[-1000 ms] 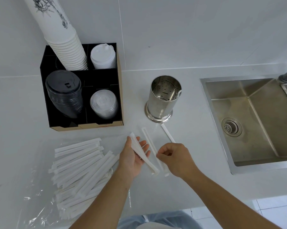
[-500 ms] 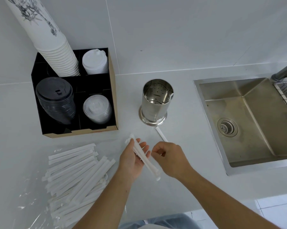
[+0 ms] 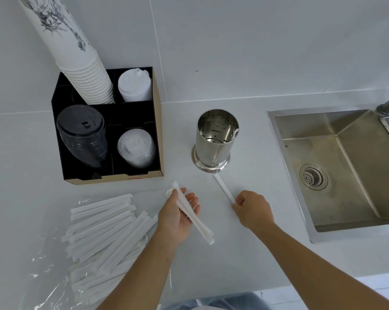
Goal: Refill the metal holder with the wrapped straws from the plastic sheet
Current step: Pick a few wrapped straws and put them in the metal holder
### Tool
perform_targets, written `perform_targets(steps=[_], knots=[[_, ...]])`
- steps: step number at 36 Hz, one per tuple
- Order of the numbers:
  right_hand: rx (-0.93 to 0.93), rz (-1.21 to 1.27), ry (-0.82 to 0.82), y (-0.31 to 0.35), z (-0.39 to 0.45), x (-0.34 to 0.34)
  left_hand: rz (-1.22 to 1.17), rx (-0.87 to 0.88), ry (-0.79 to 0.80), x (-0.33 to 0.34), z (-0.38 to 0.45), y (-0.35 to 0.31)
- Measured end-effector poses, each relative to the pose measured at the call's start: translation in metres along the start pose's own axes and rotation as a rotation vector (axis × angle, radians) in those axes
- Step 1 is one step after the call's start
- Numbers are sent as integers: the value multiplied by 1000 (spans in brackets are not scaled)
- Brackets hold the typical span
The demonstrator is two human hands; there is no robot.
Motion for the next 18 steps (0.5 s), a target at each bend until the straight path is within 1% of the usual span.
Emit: perform_targets(steps=[4, 11, 13, 18], knots=[[13, -1, 19, 1, 0, 4, 4, 1, -8, -4, -1, -2], [-24, 8, 67, 7, -4, 11, -6, 9, -12, -7, -5, -3], [-62, 77, 89, 12, -11, 12, -6, 12, -10, -7, -6, -4], [-228, 399, 144, 38, -44, 9, -22, 31, -1, -3, -7, -6]])
Point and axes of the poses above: each hand's wrist, its own z-axis towards the middle knuckle, its own x-axis out of the palm, y = z × x, the point moved 9 cm from there along z, towards the middle knuckle, and after that the axes turned 13 degrees about y, right-handed, at the moved point
